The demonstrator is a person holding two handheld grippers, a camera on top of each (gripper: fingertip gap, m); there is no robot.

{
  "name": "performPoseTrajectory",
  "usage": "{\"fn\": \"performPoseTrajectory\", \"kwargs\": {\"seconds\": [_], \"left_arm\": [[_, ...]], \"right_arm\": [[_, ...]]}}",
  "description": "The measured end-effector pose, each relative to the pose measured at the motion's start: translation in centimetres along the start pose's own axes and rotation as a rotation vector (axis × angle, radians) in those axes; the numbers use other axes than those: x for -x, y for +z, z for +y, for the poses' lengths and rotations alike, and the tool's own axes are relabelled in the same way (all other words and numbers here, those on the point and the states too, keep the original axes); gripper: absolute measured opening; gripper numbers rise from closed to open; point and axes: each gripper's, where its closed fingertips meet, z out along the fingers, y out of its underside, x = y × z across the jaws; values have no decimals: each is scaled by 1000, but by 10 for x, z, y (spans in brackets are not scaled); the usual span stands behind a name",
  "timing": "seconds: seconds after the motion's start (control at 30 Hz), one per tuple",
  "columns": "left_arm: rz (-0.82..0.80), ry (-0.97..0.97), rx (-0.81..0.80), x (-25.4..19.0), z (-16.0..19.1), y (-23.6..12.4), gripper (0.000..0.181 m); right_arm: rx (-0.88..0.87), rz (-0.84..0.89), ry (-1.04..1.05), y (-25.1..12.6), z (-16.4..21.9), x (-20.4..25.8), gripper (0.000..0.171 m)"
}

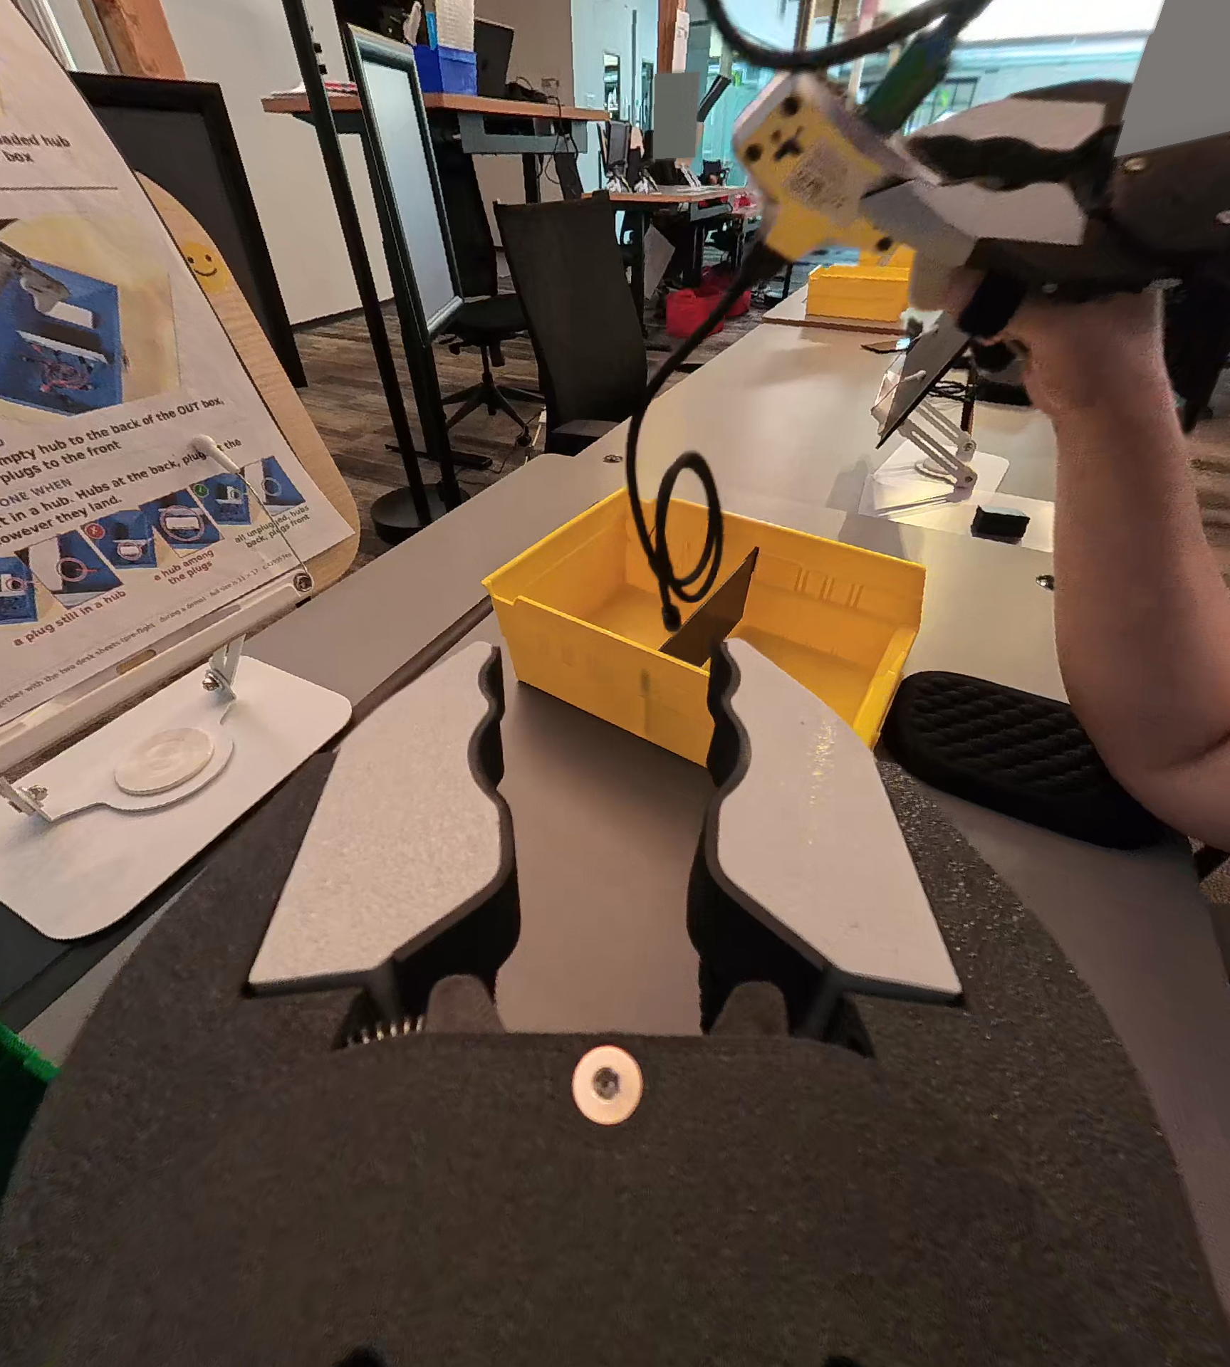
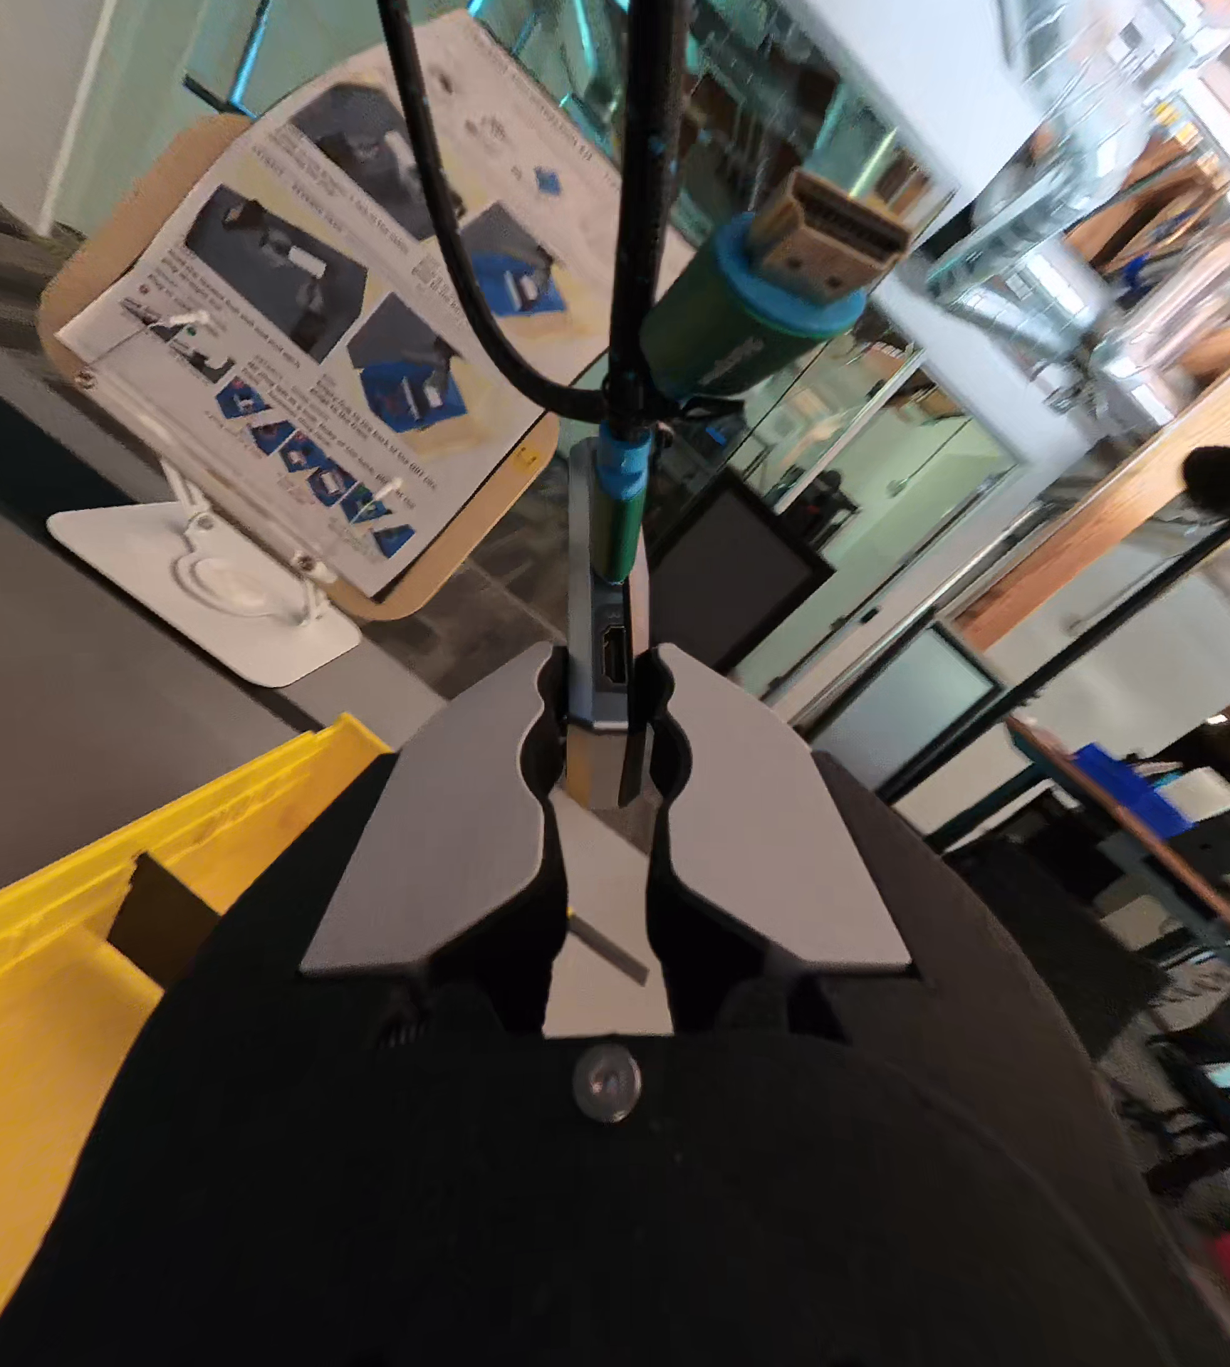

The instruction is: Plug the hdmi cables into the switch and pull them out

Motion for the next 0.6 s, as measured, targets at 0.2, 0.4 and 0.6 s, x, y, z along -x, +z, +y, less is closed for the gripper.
{"fn": "performPoseTrajectory", "kwargs": {"seconds": [0.2,0.4,0.6], "left_arm": [[-3,2,24,1,5,3,53],[-2,3,47,1,11,7,53],[-7,11,68,1,15,11,53]], "right_arm": [[61,-219,388,37,53,13,21],[216,-412,789,56,109,33,20],[517,-495,897,65,162,72,20]]}}
